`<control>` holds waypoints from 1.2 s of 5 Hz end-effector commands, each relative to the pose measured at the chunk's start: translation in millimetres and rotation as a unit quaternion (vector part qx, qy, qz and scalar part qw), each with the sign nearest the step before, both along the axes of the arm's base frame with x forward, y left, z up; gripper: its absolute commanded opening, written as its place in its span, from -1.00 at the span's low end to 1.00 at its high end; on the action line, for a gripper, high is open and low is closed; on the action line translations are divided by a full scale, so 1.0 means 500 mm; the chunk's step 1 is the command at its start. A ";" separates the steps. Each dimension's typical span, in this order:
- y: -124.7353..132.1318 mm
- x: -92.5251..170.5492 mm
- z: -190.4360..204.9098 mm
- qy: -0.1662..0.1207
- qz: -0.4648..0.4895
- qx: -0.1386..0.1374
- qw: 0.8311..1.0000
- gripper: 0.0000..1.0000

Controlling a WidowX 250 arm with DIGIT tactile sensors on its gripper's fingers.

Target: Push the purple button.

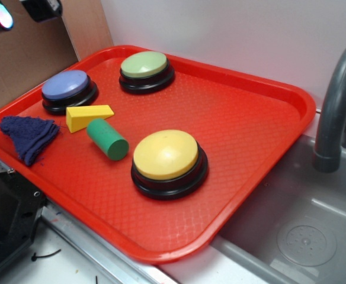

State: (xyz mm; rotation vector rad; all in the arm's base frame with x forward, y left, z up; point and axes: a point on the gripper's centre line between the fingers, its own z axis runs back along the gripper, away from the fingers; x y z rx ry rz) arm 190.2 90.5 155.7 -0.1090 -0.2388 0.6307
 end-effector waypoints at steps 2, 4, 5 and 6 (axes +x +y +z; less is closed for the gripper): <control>0.066 0.061 -0.112 0.008 0.112 0.049 0.992 1.00; 0.094 0.062 -0.177 0.050 0.126 0.039 0.990 1.00; 0.091 0.066 -0.194 0.064 0.126 0.043 0.989 1.00; 0.087 0.068 -0.203 0.075 0.123 0.046 0.989 1.00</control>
